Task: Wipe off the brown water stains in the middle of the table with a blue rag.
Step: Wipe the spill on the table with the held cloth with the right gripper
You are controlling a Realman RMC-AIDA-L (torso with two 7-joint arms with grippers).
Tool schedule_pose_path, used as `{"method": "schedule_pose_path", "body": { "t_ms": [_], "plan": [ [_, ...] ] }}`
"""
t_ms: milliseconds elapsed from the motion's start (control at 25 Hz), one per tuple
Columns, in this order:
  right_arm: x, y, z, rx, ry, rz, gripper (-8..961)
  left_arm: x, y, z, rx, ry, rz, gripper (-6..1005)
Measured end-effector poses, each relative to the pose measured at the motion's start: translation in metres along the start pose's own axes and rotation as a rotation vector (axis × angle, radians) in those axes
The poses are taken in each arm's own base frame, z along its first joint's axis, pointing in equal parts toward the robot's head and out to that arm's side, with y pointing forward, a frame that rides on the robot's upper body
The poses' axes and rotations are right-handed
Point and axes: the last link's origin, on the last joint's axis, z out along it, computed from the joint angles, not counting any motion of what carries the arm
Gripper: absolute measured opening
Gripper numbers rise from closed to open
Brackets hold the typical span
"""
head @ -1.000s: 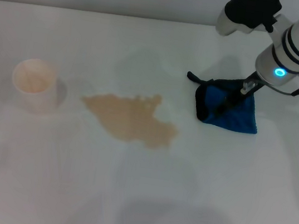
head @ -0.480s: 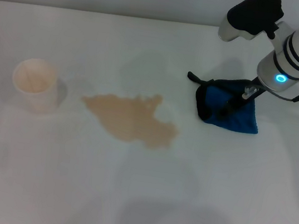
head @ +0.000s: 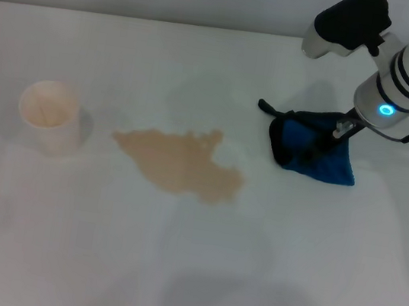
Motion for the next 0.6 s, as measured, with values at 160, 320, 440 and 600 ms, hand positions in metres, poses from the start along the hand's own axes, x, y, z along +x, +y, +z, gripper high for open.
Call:
{"method": "schedule_pose_path", "body": {
  "t_ms": [160,320,440,600],
  "plan": [
    [0.0024,0.0006,-0.0003,-0.009,0.013,0.001,563,-0.0004,0.0005,-0.0005,-0.002,0.0,-0.001,881],
    [0.0046,0.0016,-0.0002,-0.016,0.026,0.0,396,-0.0003,0.0006,-0.0005,-0.003,0.0,-0.001,881],
    [0.0064,0.0019,-0.0002,-0.02,0.035,0.0,287,-0.0003,0.0004,-0.0008,-0.003,0.0,-0.001,881],
    [0.0066,0.0028,-0.0002,-0.022,0.037,-0.002,168,-0.0001,0.0007,-0.0007,-0.006,0.0,0.0,881]
  ]
}}
